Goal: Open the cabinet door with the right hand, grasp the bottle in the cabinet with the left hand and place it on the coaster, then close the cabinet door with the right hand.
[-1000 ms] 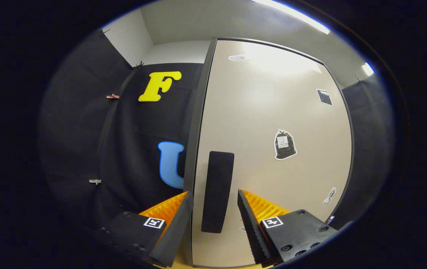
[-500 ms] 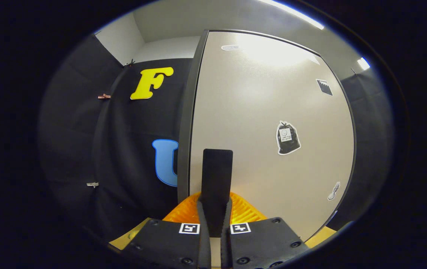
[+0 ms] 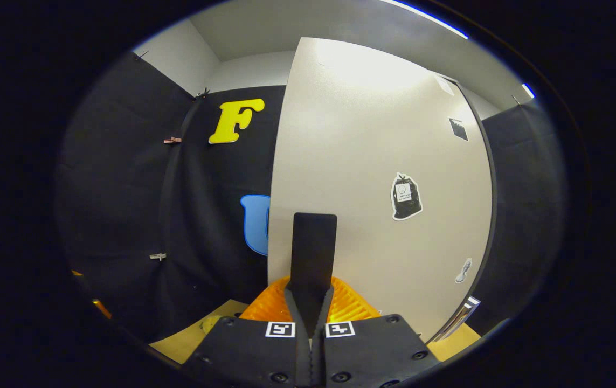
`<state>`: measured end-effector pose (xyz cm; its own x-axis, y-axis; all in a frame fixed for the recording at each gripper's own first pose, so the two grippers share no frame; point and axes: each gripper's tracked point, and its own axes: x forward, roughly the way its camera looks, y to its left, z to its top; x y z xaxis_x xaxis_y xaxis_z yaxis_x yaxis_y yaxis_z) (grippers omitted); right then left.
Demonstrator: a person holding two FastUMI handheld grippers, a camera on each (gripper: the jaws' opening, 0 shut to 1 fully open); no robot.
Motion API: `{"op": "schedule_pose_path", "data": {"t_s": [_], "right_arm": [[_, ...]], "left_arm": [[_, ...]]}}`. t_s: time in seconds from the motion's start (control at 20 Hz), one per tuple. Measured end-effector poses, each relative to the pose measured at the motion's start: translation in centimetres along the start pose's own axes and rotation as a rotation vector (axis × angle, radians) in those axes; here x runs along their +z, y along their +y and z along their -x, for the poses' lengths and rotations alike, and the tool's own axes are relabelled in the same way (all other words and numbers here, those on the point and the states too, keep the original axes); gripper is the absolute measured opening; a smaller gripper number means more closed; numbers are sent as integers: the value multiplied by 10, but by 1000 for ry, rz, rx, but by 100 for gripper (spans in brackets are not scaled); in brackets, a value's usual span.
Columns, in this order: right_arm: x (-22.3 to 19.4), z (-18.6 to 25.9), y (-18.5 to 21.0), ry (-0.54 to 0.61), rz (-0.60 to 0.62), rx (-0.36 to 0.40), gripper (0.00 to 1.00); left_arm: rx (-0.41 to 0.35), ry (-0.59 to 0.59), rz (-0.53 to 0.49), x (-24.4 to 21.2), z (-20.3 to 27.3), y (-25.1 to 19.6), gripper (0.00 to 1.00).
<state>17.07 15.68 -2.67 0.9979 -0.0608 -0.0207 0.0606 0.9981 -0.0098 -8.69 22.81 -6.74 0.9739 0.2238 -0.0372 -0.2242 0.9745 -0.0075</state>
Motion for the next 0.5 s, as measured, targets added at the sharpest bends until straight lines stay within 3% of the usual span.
{"op": "schedule_pose_path", "data": {"t_s": [0.2, 0.25, 0.3, 0.5], "right_arm": [[4, 37, -12, 18, -6, 41, 5], [5, 44, -14, 16, 3, 42, 5], [6, 52, -18, 18, 7, 44, 5], [5, 80, -38, 22, 19, 49, 5]], "left_arm": [[-92, -14, 11, 5, 4, -42, 86], [-112, -15, 10, 6, 3, -52, 90], [-129, -16, 6, 7, 3, -61, 86], [-196, -23, -10, 9, 6, -92, 86]]}}
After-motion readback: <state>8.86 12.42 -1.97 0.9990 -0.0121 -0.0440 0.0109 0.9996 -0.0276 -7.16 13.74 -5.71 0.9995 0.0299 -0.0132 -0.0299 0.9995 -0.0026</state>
